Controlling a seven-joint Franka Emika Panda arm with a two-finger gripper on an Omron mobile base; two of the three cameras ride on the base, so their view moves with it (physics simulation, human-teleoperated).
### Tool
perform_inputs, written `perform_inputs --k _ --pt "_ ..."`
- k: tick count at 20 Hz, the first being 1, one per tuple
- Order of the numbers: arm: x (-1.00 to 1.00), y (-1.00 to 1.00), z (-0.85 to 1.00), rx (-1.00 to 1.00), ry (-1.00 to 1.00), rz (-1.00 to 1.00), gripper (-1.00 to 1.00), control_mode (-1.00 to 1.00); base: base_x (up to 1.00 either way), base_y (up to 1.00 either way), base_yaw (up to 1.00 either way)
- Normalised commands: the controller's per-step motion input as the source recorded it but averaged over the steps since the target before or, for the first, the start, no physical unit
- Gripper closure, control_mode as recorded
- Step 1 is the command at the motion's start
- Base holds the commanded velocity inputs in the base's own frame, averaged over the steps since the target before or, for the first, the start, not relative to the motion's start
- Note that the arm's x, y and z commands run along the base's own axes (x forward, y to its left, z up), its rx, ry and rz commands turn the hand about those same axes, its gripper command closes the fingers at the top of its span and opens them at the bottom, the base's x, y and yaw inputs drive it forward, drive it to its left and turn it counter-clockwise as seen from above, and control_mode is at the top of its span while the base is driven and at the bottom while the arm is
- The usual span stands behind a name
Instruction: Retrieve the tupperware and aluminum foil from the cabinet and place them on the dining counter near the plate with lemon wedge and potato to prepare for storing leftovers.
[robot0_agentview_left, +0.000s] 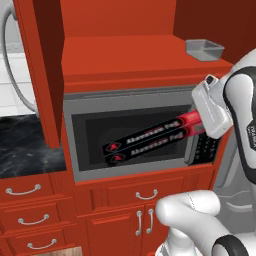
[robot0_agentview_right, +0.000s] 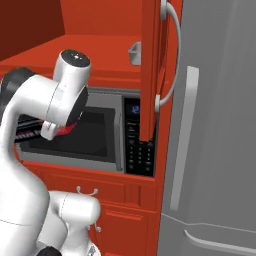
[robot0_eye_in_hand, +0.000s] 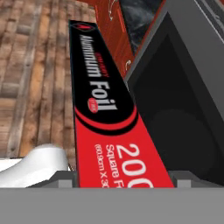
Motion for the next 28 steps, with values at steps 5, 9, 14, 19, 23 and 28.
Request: perform_inputs --k 5,9,14,19,23,28 --pt "-0.26 0.00 -0.08 -0.02 0.00 -0.06 1.00 -1.00 0.00 0.00 0.00" --pt "0.00 0.00 0.00 0.00 0.00 0.00 1.00 -1.00 0.00 0.00 0.00" --pt "-0.05 0.00 0.00 0.00 0.00 0.00 1.00 1.00 -0.35 0.03 0.00" --pt "0.00 0.00 0.00 0.00 0.00 0.00 1.00 1.00 -1.00 0.29 0.24" --pt "0.00 0.00 0.00 0.00 0.00 0.00 1.00 1.00 -0.99 0.56 0.55" --pt "0.00 0.00 0.00 0.00 0.00 0.00 1.00 1.00 -0.48 0.78 0.86"
